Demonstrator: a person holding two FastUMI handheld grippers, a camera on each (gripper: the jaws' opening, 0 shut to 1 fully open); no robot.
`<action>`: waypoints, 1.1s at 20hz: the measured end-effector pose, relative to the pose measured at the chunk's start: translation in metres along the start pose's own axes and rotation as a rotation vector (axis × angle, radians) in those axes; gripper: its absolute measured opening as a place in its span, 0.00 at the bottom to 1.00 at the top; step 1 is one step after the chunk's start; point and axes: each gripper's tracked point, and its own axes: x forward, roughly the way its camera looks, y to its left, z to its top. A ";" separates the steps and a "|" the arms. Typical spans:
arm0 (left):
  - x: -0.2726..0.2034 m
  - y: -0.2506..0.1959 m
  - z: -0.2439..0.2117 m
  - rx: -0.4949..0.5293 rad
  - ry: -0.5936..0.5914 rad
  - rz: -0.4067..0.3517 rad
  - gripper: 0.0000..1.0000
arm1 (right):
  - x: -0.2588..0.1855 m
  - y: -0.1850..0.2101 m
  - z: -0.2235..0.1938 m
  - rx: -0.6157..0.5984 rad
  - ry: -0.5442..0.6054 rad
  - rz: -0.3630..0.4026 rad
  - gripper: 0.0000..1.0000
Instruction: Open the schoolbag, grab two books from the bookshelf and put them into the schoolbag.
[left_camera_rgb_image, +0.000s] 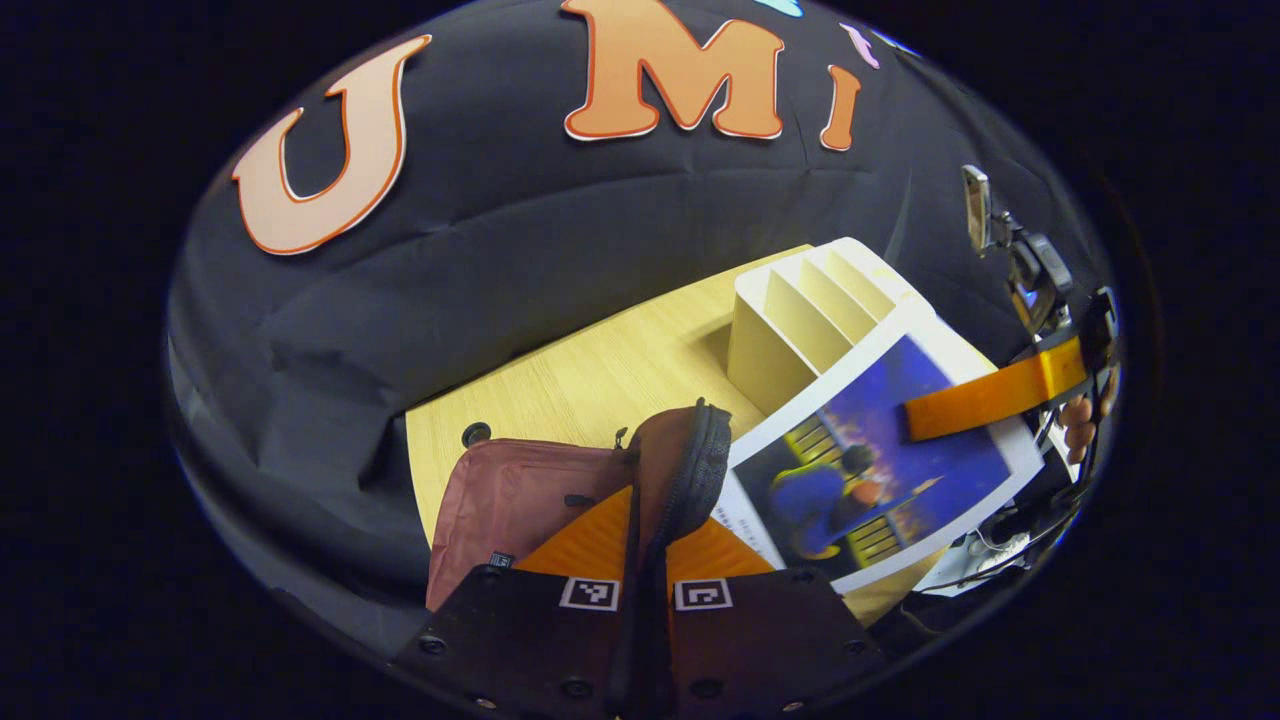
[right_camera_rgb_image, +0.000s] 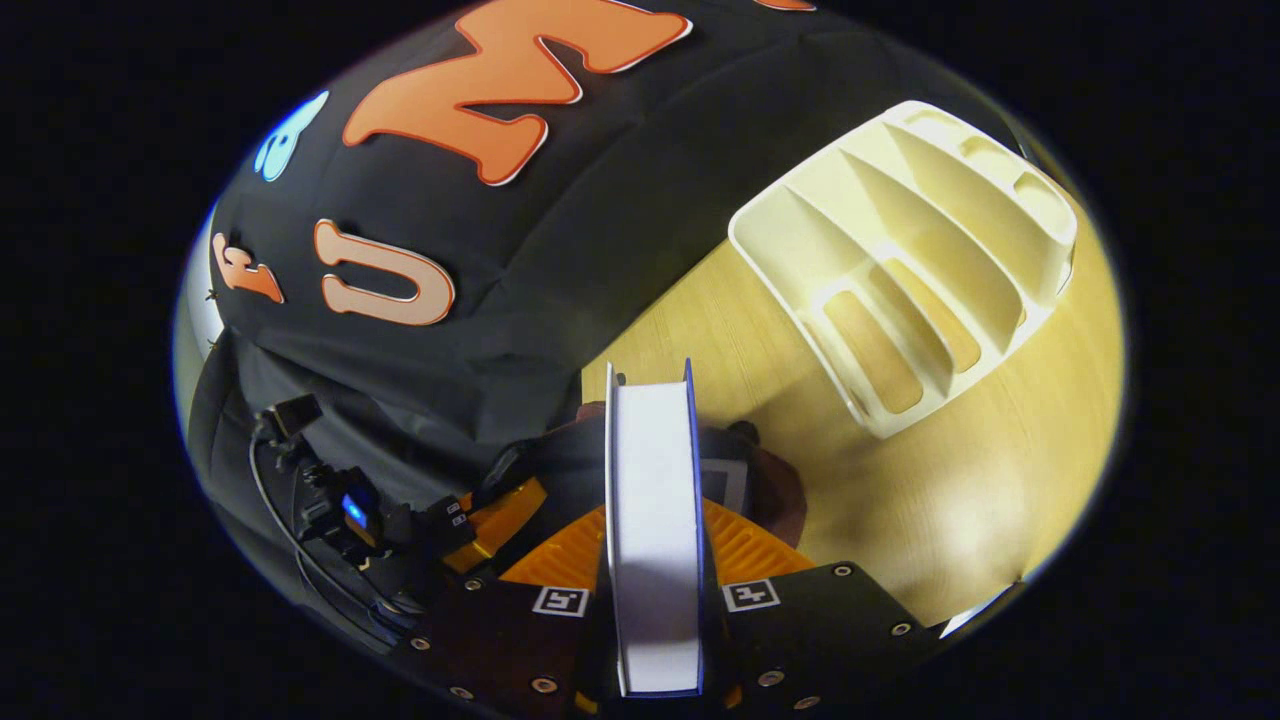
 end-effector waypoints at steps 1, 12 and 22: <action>-0.001 0.000 -0.001 0.003 0.003 0.001 0.06 | 0.009 0.001 -0.003 0.007 0.002 0.012 0.34; -0.013 -0.024 0.007 -0.004 -0.062 -0.038 0.07 | 0.095 -0.011 -0.032 0.130 -0.024 0.027 0.34; -0.016 -0.039 0.011 0.001 -0.089 -0.039 0.06 | 0.160 0.002 -0.083 0.104 -0.021 0.082 0.35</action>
